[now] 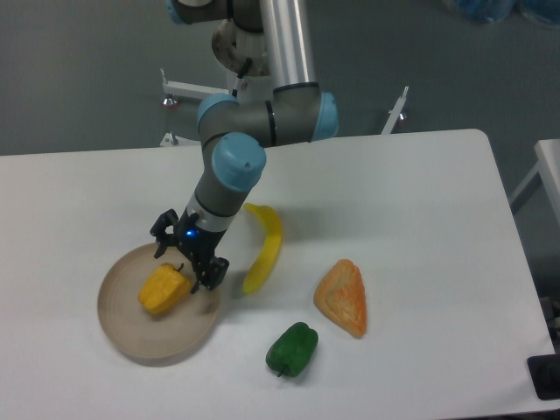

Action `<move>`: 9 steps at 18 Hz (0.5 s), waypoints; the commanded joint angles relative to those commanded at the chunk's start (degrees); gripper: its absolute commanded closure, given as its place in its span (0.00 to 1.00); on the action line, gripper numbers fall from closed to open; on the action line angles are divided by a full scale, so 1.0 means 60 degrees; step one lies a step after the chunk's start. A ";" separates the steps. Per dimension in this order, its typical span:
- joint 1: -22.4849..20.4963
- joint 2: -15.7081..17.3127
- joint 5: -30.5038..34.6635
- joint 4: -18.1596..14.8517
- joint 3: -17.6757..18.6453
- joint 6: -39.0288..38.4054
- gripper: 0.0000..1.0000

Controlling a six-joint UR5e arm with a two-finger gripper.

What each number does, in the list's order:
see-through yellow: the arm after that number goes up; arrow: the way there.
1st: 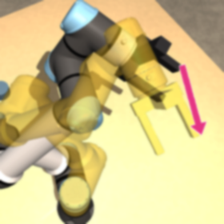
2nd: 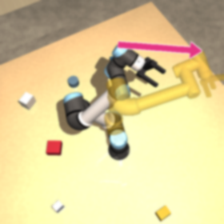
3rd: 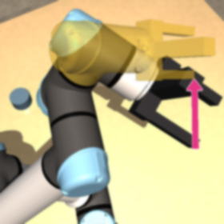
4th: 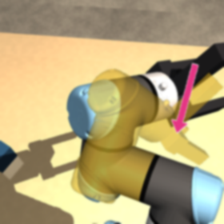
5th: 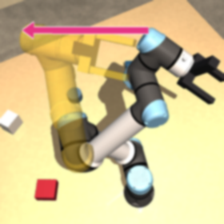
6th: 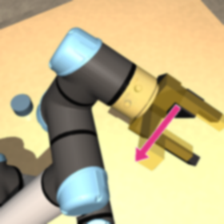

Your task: Place the yellow pepper on the plate

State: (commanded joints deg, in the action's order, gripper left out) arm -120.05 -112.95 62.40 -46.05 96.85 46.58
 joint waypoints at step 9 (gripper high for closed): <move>-0.2153 0.0558 0.0205 -0.0044 -0.0249 0.0818 0.00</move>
State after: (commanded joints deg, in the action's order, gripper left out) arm -132.97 -109.60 63.63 -46.32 95.36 51.49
